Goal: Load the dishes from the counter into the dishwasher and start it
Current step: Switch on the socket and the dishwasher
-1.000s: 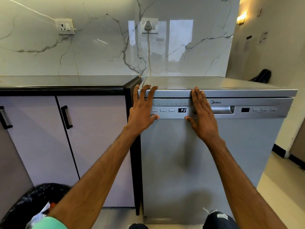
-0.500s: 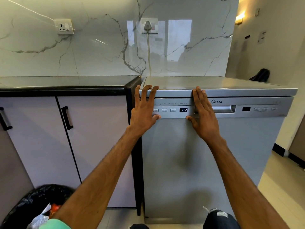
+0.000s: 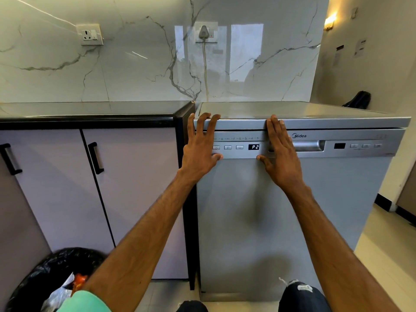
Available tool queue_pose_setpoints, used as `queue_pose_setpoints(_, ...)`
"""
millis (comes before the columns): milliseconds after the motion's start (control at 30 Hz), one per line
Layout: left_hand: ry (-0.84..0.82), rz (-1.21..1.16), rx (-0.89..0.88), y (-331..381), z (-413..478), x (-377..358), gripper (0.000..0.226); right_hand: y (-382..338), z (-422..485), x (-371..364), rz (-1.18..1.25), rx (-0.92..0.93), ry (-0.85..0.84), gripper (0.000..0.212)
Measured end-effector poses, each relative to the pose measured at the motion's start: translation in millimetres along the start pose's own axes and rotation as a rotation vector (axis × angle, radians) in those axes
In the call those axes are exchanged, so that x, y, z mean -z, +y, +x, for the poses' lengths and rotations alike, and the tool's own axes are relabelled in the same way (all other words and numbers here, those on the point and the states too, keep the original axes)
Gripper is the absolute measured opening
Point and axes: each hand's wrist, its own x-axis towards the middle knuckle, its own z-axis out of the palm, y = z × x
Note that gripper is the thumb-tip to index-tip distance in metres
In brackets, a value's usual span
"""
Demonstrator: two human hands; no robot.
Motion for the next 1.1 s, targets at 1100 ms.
queue_pose_setpoints(1100,0.001,0.023,-0.019,0.7,-0.7,-1.8,0.105,-2.4,-1.0,1.0,-0.019,-0.008,-0.011,0.104)
